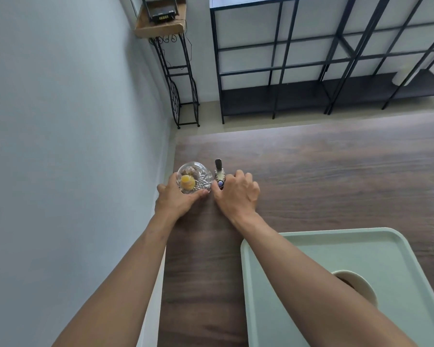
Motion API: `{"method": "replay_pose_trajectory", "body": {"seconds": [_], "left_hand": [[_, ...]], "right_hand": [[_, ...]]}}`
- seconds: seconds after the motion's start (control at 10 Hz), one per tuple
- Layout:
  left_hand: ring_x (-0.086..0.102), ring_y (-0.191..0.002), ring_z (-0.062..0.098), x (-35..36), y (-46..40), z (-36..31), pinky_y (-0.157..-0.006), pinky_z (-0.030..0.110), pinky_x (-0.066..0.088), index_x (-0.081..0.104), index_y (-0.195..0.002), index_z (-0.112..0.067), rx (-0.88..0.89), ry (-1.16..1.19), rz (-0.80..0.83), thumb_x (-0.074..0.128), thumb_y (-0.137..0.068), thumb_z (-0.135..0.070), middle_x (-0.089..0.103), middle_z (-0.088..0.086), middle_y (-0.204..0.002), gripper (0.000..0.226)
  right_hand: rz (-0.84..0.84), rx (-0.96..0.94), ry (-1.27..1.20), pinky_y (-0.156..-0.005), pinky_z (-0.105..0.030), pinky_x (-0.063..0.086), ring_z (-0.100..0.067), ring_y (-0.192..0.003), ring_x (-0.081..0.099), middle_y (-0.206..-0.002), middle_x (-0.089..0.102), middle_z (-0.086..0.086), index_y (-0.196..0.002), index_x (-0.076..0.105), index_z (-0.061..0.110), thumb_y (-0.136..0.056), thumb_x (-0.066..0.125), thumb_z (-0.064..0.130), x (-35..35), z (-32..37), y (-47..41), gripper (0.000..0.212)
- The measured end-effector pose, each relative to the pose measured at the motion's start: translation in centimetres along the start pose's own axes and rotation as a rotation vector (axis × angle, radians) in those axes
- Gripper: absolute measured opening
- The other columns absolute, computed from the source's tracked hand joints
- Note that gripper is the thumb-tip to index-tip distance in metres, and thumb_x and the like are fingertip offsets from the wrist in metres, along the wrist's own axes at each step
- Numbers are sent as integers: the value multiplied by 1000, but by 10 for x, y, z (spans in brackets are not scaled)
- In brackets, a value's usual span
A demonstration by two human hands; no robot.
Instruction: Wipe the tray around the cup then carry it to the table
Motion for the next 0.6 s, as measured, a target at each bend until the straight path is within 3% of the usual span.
{"method": "replay_pose_trajectory", "body": {"seconds": [0.2,0.4,0.5,0.6], "left_hand": [[61,-118,32,-1,0,3,-98,38,47,31,-149,-45,18,10,44,78,-48,-88,39,4,-130,119],[56,-129,37,-5,2,4,-109,45,48,24,-157,-33,17,4,87,84,-51,-84,36,16,-147,132],[51,-134,39,-7,9,9,-110,47,46,18,-160,-27,21,-14,46,87,-58,-75,35,18,-149,132],[44,-135,41,-10,40,14,-107,51,43,18,-162,-25,94,-174,-107,80,-71,-72,40,17,-146,119]], "right_hand": [[-13,7,-72,-79,-44,49,-36,-98,61,-102,68,-14,-96,77,8,-95,61,55,5,1,5,50],[-39,6,-89,-79,-45,51,-36,-97,60,-104,66,-15,-102,69,4,-95,57,61,-5,0,12,58],[-93,-36,-41,-79,-46,47,-37,-96,60,-104,68,-16,-111,69,5,-96,56,61,-20,-2,23,60],[-106,-27,-18,-94,-49,43,-37,-116,58,-126,68,-17,-134,64,9,-99,50,60,-47,-25,27,64]]}}
Point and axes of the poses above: each hand's wrist, its own y-axis away from the middle knuckle, its own x-axis out of the palm, z = x × y, the point moved 2 cm from there along -y, towards the middle knuckle
